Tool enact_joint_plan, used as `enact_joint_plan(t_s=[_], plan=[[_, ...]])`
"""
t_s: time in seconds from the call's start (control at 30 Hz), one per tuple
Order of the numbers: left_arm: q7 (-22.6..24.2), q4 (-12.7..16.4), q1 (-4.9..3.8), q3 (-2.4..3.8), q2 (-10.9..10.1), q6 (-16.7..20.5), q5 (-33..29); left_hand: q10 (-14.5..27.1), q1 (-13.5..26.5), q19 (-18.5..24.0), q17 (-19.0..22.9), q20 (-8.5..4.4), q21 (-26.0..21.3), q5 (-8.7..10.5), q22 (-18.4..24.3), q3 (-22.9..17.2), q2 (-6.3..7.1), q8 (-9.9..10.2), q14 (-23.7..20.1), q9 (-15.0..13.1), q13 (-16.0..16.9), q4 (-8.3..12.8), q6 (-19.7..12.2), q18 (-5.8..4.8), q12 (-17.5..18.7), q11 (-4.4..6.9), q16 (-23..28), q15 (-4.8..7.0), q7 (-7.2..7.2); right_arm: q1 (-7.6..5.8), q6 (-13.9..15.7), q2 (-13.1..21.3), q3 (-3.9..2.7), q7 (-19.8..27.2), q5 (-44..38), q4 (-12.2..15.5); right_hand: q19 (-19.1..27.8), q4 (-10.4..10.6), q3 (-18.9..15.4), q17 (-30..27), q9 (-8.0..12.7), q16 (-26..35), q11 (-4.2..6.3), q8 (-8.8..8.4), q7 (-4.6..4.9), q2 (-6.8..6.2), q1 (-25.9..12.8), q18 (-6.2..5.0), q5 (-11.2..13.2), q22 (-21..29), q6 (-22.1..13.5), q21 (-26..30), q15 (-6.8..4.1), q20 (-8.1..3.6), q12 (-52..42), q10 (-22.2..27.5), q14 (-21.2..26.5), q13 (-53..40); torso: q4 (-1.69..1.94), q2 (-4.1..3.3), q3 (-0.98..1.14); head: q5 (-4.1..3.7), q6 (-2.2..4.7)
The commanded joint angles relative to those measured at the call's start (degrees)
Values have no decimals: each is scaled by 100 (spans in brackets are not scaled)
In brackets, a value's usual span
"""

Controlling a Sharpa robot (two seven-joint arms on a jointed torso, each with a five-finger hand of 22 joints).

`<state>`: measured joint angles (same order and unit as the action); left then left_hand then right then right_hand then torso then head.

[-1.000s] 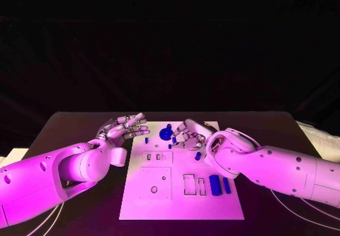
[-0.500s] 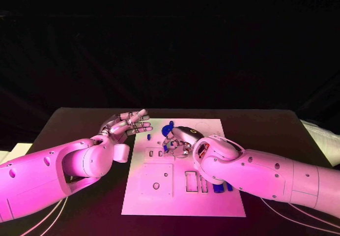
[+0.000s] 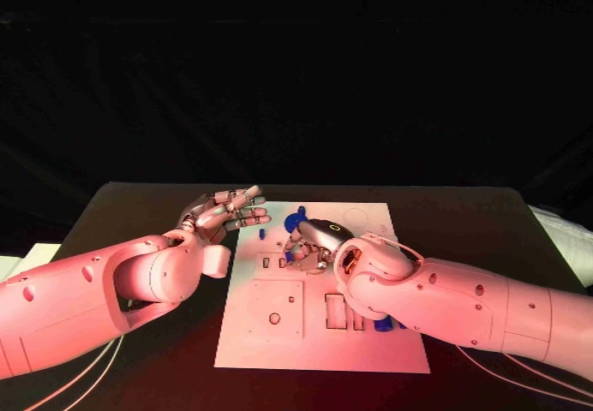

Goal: Assemble the parts on the task board

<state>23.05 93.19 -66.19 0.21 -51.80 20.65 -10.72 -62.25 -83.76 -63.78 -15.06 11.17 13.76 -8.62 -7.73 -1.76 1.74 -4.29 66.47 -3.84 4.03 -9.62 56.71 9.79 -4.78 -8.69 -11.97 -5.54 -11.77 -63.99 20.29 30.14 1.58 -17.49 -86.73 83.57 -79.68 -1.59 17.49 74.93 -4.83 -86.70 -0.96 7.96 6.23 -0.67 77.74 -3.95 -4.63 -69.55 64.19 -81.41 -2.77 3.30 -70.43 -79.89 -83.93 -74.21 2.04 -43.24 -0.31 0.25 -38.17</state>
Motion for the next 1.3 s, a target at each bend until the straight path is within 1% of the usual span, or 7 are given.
enact_joint_plan(t_s=[0.03,0.2,0.37,0.53,0.7,0.9,1.3], plan=[[46,12,-7,5,13,-114,16,37,-60,-12,-8,8,-25,6,8,-2,17,29,-42,5,-5,35,-30,44,33,-1,27,7,-7,26,-221,33,18,-149,-177,-6,53,-22,13,779,-78,29,21,21,-76,-36,-52,-34,44,17,98,42,-35,-9,46,19,-454,95,2,-2,3,9,-22],[42,7,-7,5,12,-116,16,36,-66,-13,-12,7,-26,5,7,-9,10,29,-42,5,-5,42,-30,44,33,0,28,8,-6,29,-352,66,18,-174,-217,10,71,-47,6,766,-73,38,11,8,-64,-88,-88,-40,64,49,81,61,-28,-5,102,53,-451,133,-4,0,2,19,-54],[38,7,-7,5,16,-121,16,36,-66,-13,-12,7,-26,5,7,-9,10,29,-42,5,-5,42,-30,44,33,0,28,8,-6,31,-471,73,18,-209,-230,15,96,-51,-7,747,-66,50,-1,-9,-50,-127,-142,-49,71,98,55,87,-19,1,190,102,-447,199,-6,1,-1,16,-61],[37,8,-7,5,24,-129,16,36,-66,-13,-12,7,-26,5,7,-9,10,29,-42,5,-5,42,-30,44,33,0,28,8,-6,35,-605,77,18,-222,-236,16,119,-55,-20,730,-60,61,-10,-24,-39,-161,-182,-57,65,140,35,110,-11,7,260,142,-443,250,-9,1,2,13,-69],[38,-25,-6,5,56,-129,16,36,-66,-13,-12,7,-26,5,7,-9,10,29,-42,5,-5,42,-30,44,33,0,28,8,-6,39,-698,75,18,-221,-241,29,147,-54,-52,711,-52,75,-23,-43,-26,-214,-247,-67,30,192,12,141,0,15,330,180,-437,300,-7,-1,-7,1,-78],[38,-54,-5,4,88,-130,16,34,-73,-14,-18,6,-27,6,7,-16,4,29,-43,5,-5,52,-30,44,35,1,31,9,-4,42,-709,79,19,-243,-297,43,159,-50,-77,701,-47,82,-29,-55,-17,-246,-289,-72,0,216,-3,157,6,20,378,203,-435,336,-2,1,-2,-4,-90],[37,-62,-4,4,95,-130,16,34,-73,-14,-18,6,-27,6,7,-16,4,29,-43,5,-5,52,-30,44,35,1,31,9,-4,49,-554,85,19,-356,-626,54,206,-58,-125,665,-19,109,-60,-119,22,-333,-362,-88,-69,307,-100,212,29,39,621,340,-425,520,1,3,0,7,-94]])
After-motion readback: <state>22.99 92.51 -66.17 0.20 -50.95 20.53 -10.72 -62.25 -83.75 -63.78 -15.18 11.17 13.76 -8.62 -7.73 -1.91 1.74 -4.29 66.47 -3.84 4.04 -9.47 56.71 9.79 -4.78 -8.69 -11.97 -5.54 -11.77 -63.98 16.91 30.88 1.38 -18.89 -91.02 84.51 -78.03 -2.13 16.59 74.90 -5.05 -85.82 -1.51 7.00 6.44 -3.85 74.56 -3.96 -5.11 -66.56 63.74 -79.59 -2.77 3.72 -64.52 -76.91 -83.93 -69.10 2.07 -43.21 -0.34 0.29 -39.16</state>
